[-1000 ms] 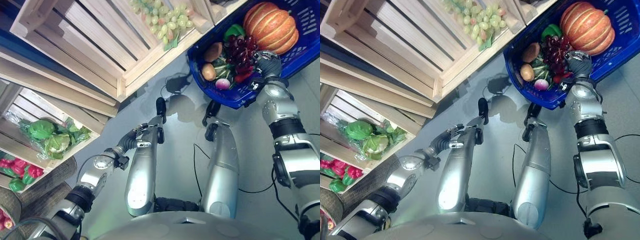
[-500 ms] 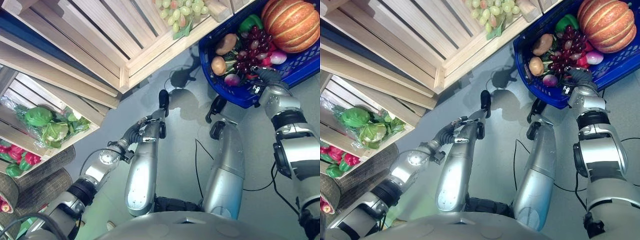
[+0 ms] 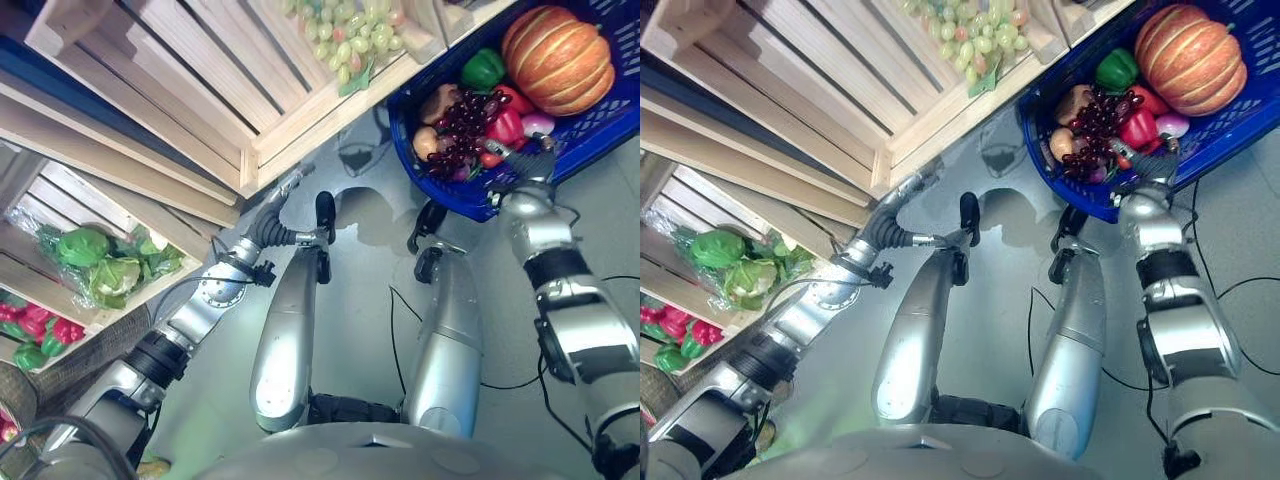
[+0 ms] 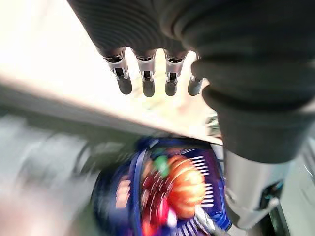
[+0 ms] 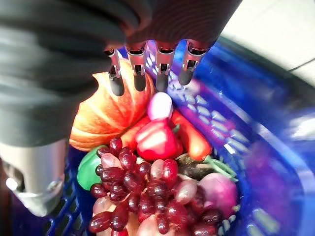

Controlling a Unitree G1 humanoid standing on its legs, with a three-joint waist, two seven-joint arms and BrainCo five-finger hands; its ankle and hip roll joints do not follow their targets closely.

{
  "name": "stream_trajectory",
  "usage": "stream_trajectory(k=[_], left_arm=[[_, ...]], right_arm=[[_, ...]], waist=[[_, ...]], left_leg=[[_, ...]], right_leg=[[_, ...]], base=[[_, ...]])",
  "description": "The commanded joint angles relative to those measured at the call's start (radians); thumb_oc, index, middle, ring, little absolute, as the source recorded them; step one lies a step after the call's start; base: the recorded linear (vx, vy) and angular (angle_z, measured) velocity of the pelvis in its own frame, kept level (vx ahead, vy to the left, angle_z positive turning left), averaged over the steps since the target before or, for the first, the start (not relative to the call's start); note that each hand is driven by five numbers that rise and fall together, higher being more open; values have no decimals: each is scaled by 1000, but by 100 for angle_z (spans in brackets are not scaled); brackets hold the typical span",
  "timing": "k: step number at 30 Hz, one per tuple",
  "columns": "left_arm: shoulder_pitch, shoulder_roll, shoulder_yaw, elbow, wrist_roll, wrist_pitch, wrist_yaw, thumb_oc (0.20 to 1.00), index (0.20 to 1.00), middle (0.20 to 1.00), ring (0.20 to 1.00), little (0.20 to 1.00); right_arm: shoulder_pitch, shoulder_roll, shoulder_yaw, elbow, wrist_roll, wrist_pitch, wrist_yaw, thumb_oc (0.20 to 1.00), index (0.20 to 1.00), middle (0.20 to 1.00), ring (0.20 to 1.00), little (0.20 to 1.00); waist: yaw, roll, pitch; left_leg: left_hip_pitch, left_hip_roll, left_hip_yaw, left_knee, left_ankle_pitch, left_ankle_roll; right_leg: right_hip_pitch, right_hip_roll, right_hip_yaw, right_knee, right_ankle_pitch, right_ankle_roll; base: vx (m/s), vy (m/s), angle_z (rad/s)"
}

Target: Pick up fruits and vegetables into the basket

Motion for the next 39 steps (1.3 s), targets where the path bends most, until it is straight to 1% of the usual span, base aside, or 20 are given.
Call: stream_trajectory(k=[1,2,3,5,7,8,11,12,14,18,21,24,26,27,31,33,34,35,36,39], left_arm=[[30,-5,71,-94,271,2,174,1000,1000,1000,1000,1000],[28,17,101,-110,341,26,225,1000,1000,1000,1000,1000],[37,49,152,-122,402,54,288,1000,1000,1000,1000,1000],[45,76,190,-129,447,74,345,1000,1000,1000,1000,1000],[56,105,232,-110,567,115,454,1000,1000,1000,1000,1000],[56,125,252,-99,637,161,512,1000,1000,1000,1000,1000],[50,182,281,-72,771,272,592,1000,1000,1000,1000,1000],[48,197,283,-65,770,282,606,1000,1000,1000,1000,1000],[32,249,295,-21,783,336,644,1000,1000,1000,1000,1000],[-14,308,252,79,785,466,684,1000,1000,1000,1000,1000],[-57,323,193,144,781,540,639,1000,1000,1000,1000,1000],[-105,329,117,218,743,559,542,1000,1000,1000,1000,1000],[-144,329,51,267,720,566,450,1000,1000,1000,1000,1000],[-158,324,30,287,707,567,429,1000,1000,1000,1000,1000],[-194,277,-29,408,647,543,323,1000,1000,1000,1000,1000],[-201,254,-45,470,610,528,324,1000,1000,1000,1000,1000],[-204,242,-46,501,563,515,297,1000,1000,1000,1000,1000],[-204,232,-47,519,531,512,297,1000,1000,1000,1000,1000],[-197,219,-47,543,501,504,295,1000,1000,1000,1000,1000],[-201,186,-19,633,468,496,327,1000,1000,1000,1000,1000]], right_arm=[[111,-36,11,-93,-131,-59,-80,1000,1000,1000,1000,1000],[175,-24,9,-159,-175,-72,-90,1000,1000,1000,1000,1000],[271,-16,1,-242,-236,-104,-94,1000,1000,1000,1000,1000],[335,-15,-4,-290,-283,-135,-99,1000,1000,1000,1000,1000],[404,-15,-12,-343,-331,-162,-85,1000,1000,1000,1000,1000],[429,-17,-15,-368,-345,-172,-72,1000,1000,1000,1000,1000],[467,-29,-15,-409,-380,-193,-30,1000,1000,1000,1000,1000],[475,-34,-12,-420,-385,-193,-23,1000,1000,1000,1000,1000],[501,-61,-2,-470,-417,-196,11,1000,1000,1000,1000,1000],[522,-118,9,-537,-439,-196,61,1000,1000,1000,1000,1000],[525,-146,12,-567,-418,-195,93,1000,1000,1000,1000,1000],[539,-167,2,-600,-389,-212,127,1000,1000,1000,1000,1000],[546,-178,-7,-629,-373,-220,153,1000,1000,1000,1000,1000],[548,-181,-8,-637,-370,-224,158,1000,1000,1000,1000,1000],[557,-190,-32,-677,-343,-259,183,1000,1000,1000,1000,1000],[559,-192,-40,-688,-338,-275,189,1000,1000,1000,1000,1000],[561,-194,-46,-699,-326,-288,201,1000,1000,1000,1000,1000],[561,-194,-49,-705,-324,-293,204,1000,1000,1000,1000,1000],[569,-191,-52,-710,-326,-301,204,1000,1000,1000,1000,1000],[572,-190,-70,-733,-315,-320,216,1000,1000,1000,1000,1000]], waist=[[-75,78,-24],[-91,71,-24],[-111,62,-24],[-126,58,-24],[-149,54,-24],[-161,50,-24],[-184,43,-24],[-189,42,-24],[-209,39,-24],[-245,39,-24],[-268,42,-24],[-293,43,-24],[-312,43,-24],[-318,42,-24],[-346,41,-24],[-355,39,-24],[-362,36,-24],[-364,35,-24],[-368,32,-24],[-376,24,-24]], left_leg=[[46,-8,39,-64,-45,35],[68,-6,42,-72,-46,32],[105,-2,48,-86,-46,29],[132,-1,53,-93,-46,25],[169,2,61,-99,-47,20],[186,3,65,-101,-47,17],[214,6,75,-100,-49,13],[218,5,76,-99,-50,12],[237,7,85,-94,-53,9],[247,7,97,-79,-56,4],[248,9,107,-75,-55,-1],[244,12,123,-76,-53,-3],[232,17,135,-74,-53,-6],[228,18,138,-74,-53,-7],[206,23,163,-65,-53,-10],[194,27,173,-55,-55,-10],[183,30,180,-44,-60,-10],[174,31,184,-37,-62,-10],[183,31,176,-20,-92,-18],[151,39,188,9,-105,-17]], right_leg=[[64,65,0,-25,-67,66],[83,66,8,-35,-66,71],[111,65,18,-48,-66,76],[132,64,27,-54,-66,81],[162,59,38,-61,-67,87],[176,57,43,-65,-67,89],[199,53,53,-70,-66,92],[204,52,56,-72,-66,93],[220,50,69,-77,-65,96],[222,52,96,-70,-65,99],[217,55,113,-70,-62,102],[208,63,135,-79,-55,108],[192,73,151,-82,-52,112],[186,76,156,-83,-51,113],[161,88,177,-88,-45,114],[147,92,183,-84,-44,114],[136,93,187,-80,-46,113],[127,95,191,-77,-46,113],[139,96,198,-65,-76,120],[111,100,205,-53,-79,118]], base=[[-18,115,-28],[50,128,-21],[50,132,-25],[36,100,-24],[47,114,-22],[48,112,-17],[33,80,-17],[39,86,-19],[49,88,-15],[49,92,-17],[45,88,-10],[37,82,-13],[31,74,-16],[23,62,-20],[27,74,-29],[20,61,-23],[12,49,-20],[90,61,-15],[88,61,-15],[35,49,-13]])
